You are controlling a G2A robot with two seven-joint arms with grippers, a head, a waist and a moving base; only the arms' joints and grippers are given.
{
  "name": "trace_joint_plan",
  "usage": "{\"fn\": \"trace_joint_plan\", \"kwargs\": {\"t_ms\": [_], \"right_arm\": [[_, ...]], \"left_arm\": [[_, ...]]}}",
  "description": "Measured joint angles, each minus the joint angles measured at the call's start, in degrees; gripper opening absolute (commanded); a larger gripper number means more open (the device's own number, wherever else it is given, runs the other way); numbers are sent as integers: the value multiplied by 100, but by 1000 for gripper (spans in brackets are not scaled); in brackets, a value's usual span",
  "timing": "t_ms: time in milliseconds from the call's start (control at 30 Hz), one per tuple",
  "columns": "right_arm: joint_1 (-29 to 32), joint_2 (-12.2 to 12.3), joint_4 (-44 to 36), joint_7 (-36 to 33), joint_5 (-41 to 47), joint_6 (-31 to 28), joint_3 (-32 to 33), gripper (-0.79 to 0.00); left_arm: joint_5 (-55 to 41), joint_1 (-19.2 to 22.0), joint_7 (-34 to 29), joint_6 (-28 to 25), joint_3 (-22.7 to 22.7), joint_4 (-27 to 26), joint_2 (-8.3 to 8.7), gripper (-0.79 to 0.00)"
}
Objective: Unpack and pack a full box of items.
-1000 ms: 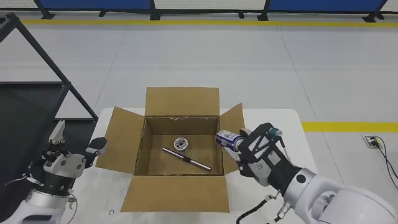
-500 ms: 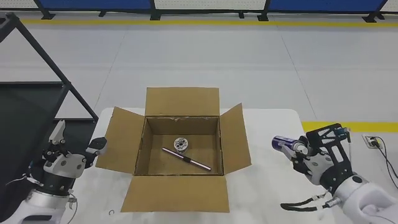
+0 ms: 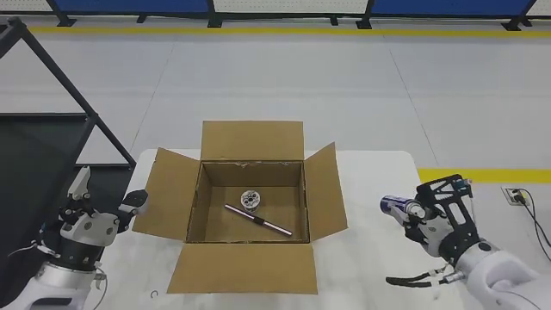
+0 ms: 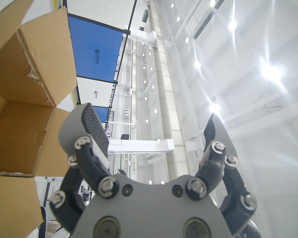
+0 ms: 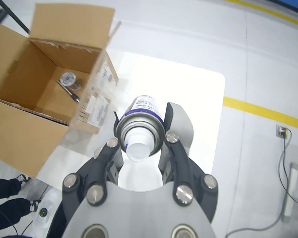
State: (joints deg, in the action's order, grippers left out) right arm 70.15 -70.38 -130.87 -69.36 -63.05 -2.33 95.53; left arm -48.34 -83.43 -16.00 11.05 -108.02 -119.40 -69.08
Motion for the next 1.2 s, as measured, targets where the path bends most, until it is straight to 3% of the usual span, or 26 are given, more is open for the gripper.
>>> {"fn": "trace_joint_plan", "kwargs": {"t_ms": [267, 533, 1200], "right_arm": [[-179, 55, 925, -688, -260, 295, 21, -785], [-242, 75, 2033, -494, -117, 654, 79, -785], [-646, 111, 2999, -357, -704, 1143, -364, -785]], "left_arm": [[0, 0, 0, 0, 0, 0, 0, 0], [0, 0, 0, 0, 0, 0, 0, 0], [0, 0, 0, 0, 0, 0, 0, 0]]}}
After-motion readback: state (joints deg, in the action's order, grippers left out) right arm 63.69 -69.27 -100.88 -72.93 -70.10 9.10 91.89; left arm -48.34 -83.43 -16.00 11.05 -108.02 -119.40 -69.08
